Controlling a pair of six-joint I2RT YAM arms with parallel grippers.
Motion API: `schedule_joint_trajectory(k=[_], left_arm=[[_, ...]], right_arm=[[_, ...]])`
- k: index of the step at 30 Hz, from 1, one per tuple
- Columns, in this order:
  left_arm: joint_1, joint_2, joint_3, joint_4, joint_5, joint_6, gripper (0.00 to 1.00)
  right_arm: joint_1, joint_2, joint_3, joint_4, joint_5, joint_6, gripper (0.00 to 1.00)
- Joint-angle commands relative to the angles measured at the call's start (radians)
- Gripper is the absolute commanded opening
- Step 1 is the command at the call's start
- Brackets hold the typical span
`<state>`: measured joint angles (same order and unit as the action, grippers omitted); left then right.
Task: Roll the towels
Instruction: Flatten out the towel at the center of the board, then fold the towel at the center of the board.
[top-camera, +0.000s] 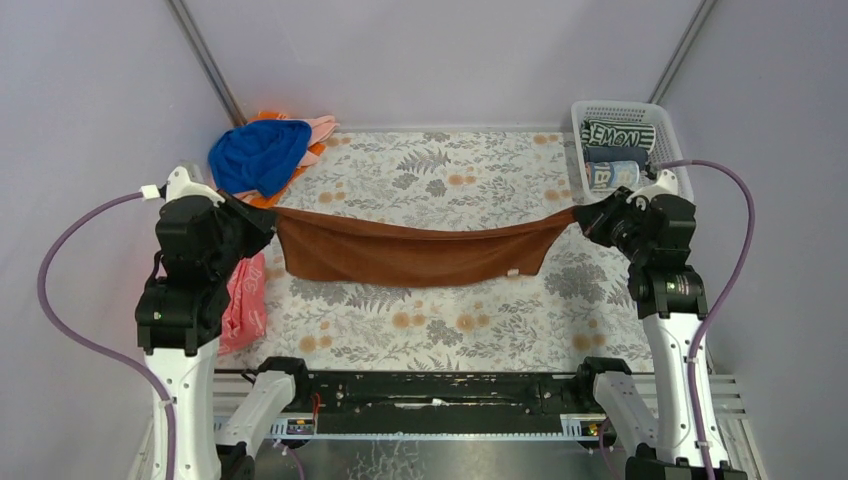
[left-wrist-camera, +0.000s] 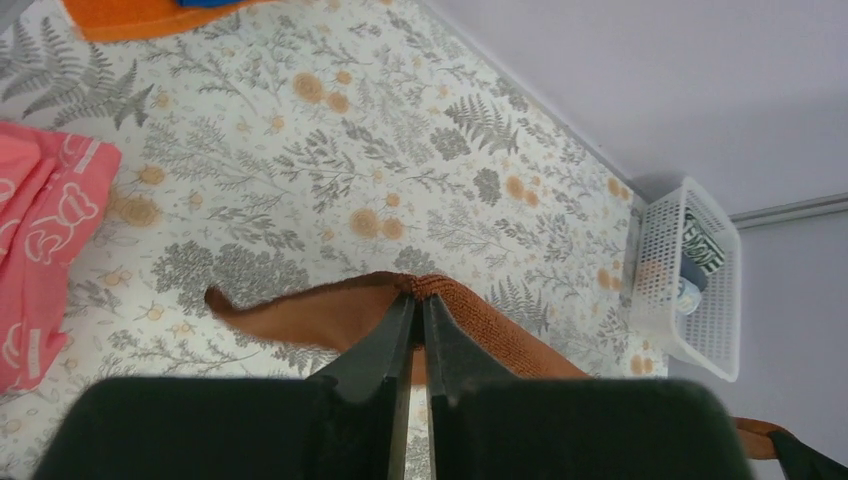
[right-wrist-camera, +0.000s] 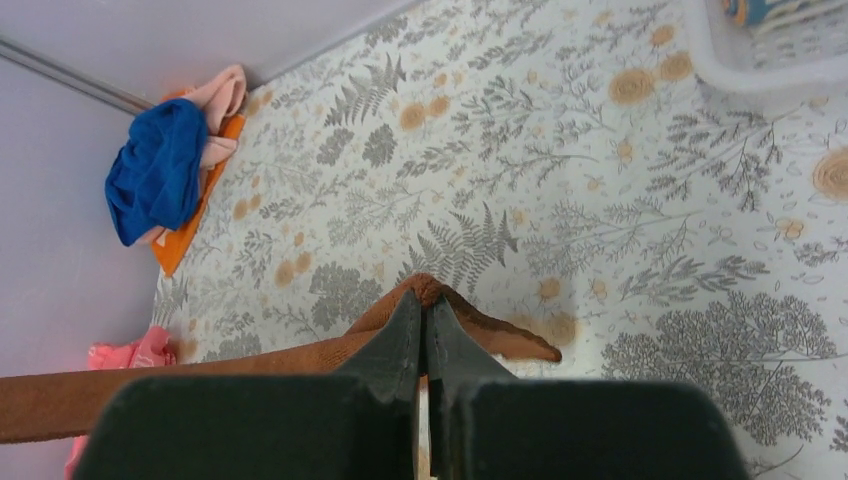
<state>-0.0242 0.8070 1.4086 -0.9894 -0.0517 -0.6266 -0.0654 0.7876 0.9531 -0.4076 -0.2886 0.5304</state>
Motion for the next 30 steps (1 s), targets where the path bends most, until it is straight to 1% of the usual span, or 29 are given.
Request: schedule_joint_trajectory(k=[1,3,5,7,9,11,12,14,15,18,21,24,27,30], left_arm=[[0.008,0.053,-0.045,-0.013,-0.074,-0.007,0.05],[0.009,0.112,-0.109,0.041,-0.067,-0.021,0.05],[0.009,0.199,-0.181,0.129,-0.017,-0.042,0.05],[0.009,0.322,-0.238,0.228,0.046,-0.059,0.04],[0.009,0.482,-0.239,0.305,0.081,-0.067,0.04],[0.009,0.659,-0.183,0.337,0.102,-0.063,0.04],[0.008,0.773,-0.143,0.338,0.104,-0.063,0.03],[0.010,0.928,-0.050,0.330,0.131,-0.058,0.03],[0.009,0.988,0.008,0.328,0.139,-0.058,0.03],[0.012,1.133,0.119,0.334,0.166,-0.053,0.03],[0.015,1.230,0.202,0.331,0.184,-0.043,0.03],[0.025,1.293,0.266,0.322,0.174,-0.034,0.03],[0.037,1.331,0.314,0.301,0.173,-0.021,0.03],[0.043,1.325,0.313,0.281,0.175,-0.012,0.03]], right_arm=[[0.007,0.048,0.017,0.021,0.020,0.019,0.00],[0.006,0.101,-0.010,0.075,0.068,0.043,0.00],[0.007,0.182,-0.044,0.149,0.133,0.084,0.00],[0.006,0.299,-0.062,0.229,0.199,0.113,0.00],[0.006,0.445,-0.048,0.302,0.232,0.126,0.00],[0.006,0.587,-0.013,0.373,0.246,0.113,0.00],[0.006,0.671,0.012,0.421,0.253,0.103,0.00],[0.005,0.781,0.044,0.510,0.259,0.091,0.00],[0.006,0.828,0.065,0.536,0.264,0.079,0.00],[0.006,0.965,0.157,0.552,0.254,0.040,0.00],[0.006,1.049,0.234,0.546,0.249,0.003,0.00],[0.004,1.098,0.289,0.536,0.256,-0.022,0.00],[-0.003,1.129,0.329,0.516,0.262,-0.040,0.00],[-0.007,1.133,0.350,0.478,0.236,-0.055,0.00]])
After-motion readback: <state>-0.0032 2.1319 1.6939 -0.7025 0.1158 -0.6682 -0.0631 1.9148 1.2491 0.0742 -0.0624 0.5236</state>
